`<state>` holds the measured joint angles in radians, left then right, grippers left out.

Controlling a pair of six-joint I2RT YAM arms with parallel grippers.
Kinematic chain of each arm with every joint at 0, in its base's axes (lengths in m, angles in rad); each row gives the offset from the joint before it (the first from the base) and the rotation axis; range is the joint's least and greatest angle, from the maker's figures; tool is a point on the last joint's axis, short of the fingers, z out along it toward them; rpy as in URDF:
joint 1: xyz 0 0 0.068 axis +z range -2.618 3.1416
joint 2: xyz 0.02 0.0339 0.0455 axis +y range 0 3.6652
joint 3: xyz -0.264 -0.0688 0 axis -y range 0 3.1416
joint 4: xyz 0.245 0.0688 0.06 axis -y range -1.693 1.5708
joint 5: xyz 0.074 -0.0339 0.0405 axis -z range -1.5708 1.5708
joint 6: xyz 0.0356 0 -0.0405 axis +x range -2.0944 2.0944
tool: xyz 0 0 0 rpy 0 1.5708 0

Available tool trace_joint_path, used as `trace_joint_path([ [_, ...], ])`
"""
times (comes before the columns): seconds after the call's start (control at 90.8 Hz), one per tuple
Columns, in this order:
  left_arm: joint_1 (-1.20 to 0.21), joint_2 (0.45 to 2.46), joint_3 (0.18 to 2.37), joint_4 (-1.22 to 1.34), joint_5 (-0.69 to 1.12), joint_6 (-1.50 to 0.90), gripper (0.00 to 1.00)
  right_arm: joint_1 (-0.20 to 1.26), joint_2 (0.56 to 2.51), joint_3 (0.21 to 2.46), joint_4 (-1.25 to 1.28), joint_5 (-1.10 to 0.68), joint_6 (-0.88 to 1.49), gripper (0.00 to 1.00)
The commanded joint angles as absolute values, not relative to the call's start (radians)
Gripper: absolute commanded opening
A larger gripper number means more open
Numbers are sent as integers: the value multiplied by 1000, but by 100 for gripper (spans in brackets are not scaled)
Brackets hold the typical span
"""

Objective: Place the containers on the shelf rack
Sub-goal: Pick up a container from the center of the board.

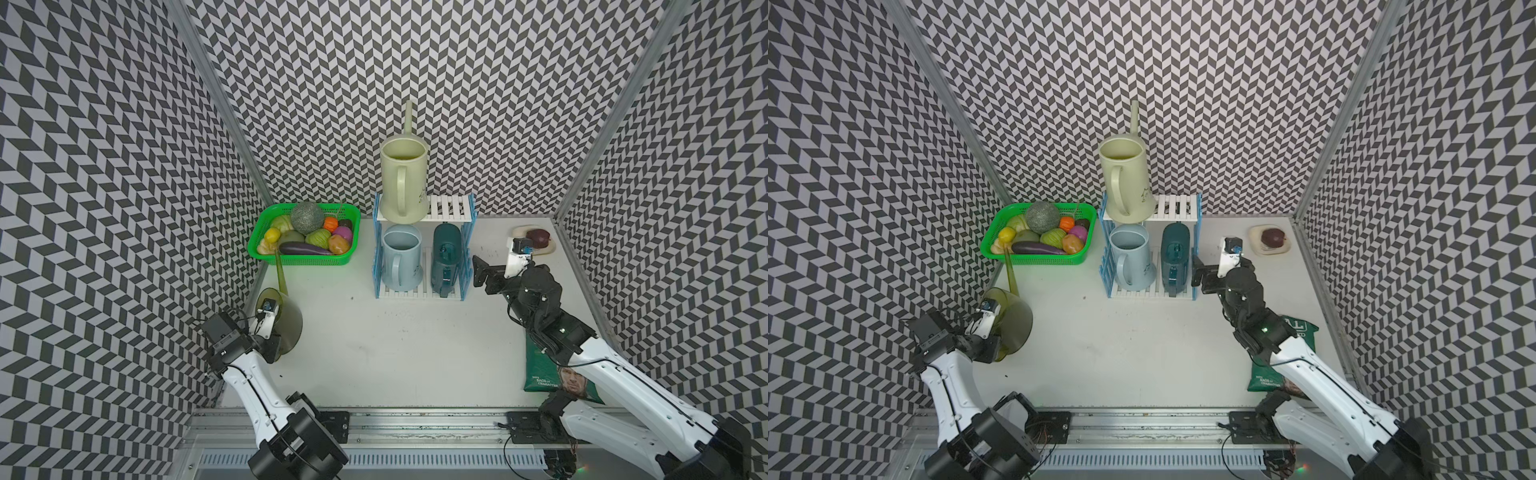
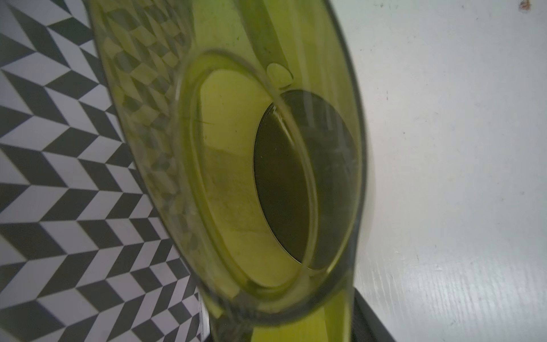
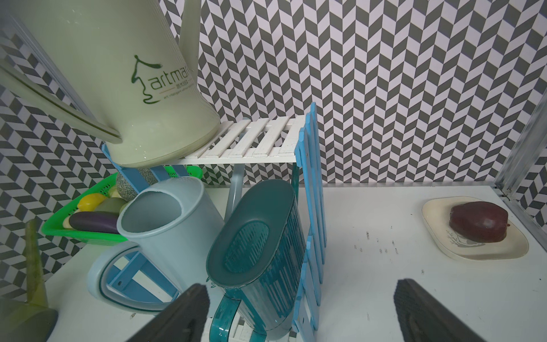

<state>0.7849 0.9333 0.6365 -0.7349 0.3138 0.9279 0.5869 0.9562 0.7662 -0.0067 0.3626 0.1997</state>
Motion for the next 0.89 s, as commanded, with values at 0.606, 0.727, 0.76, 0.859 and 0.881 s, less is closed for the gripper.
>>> trace_joint_path([
  [0.606, 776, 1019, 519, -307, 671, 884, 37, 589, 958, 732, 37, 342, 248, 100],
  [0.727, 776, 1021, 477, -234, 701, 836, 34, 589, 955, 730, 31, 344, 248, 100],
  [0.76, 779, 1023, 472, -222, 706, 828, 33, 589, 953, 731, 28, 344, 249, 100],
  [0.859, 791, 1031, 454, -180, 730, 809, 32, 589, 947, 727, 28, 344, 251, 100],
  [0.881, 794, 1032, 450, -175, 736, 809, 32, 589, 946, 727, 26, 344, 251, 100],
])
